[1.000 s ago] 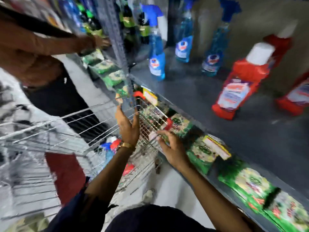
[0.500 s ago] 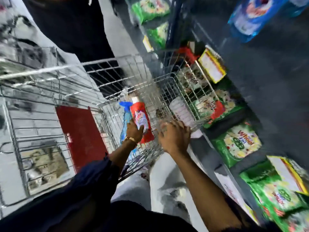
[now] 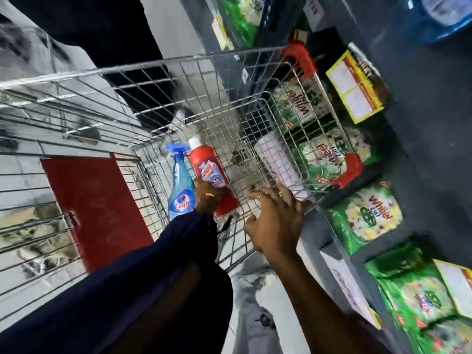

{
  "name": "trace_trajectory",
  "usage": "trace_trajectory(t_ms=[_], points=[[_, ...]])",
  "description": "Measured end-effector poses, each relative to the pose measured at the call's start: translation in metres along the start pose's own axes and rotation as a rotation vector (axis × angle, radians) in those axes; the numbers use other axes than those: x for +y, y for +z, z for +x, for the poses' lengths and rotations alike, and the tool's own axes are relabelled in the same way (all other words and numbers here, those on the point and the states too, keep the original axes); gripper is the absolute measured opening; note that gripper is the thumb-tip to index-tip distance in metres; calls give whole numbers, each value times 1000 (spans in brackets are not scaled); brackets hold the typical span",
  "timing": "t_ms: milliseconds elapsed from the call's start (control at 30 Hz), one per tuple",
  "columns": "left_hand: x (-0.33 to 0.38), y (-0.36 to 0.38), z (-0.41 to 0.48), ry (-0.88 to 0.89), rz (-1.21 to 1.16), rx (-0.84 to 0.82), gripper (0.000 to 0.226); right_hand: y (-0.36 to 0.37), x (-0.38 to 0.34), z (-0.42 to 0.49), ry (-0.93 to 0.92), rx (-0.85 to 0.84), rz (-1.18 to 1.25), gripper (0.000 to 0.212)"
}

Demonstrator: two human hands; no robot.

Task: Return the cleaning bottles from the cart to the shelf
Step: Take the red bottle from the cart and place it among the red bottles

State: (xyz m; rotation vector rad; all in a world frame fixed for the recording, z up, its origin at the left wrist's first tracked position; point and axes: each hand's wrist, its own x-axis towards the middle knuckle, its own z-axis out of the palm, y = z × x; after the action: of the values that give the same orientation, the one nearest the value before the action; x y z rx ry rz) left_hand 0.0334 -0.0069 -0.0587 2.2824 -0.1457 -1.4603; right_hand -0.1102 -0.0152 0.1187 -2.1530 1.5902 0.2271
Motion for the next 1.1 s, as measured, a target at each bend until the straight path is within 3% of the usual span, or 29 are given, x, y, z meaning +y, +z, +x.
trace_trajectory(t_ms=[100, 233, 433, 500, 600, 700, 767, 867, 1000, 1100], points=[[7, 1, -6, -34, -215, 90, 59, 1, 1, 2, -12, 2, 37, 46], [17, -6, -19, -68, -313, -4, 63, 1, 0, 1, -17, 29, 55, 45], [19, -49, -81, 199, -353, -155, 60, -1, -1, -1, -36, 67, 105, 40], [22, -62, -114, 319, -383, -181, 59, -9, 2, -1, -26, 27, 298, 41], [35, -76, -174, 542, -411, -252, 67, -44, 5, -8, 62, -133, 936, 43], [51, -78, -228, 749, -391, -363, 70, -84, 14, -24, 3, -153, 1287, 28], [58, -69, -258, 836, -353, -427, 57, -106, 23, -45, -43, -93, 1376, 22], [66, -50, -292, 869, -342, -512, 28, -131, 47, -79, -35, 49, 1428, 31], [69, -20, -326, 894, -188, -629, 33, -147, 89, -128, 37, 149, 1495, 20], [65, 0, -344, 945, -67, -760, 26, -147, 117, -162, 135, 246, 1482, 25]])
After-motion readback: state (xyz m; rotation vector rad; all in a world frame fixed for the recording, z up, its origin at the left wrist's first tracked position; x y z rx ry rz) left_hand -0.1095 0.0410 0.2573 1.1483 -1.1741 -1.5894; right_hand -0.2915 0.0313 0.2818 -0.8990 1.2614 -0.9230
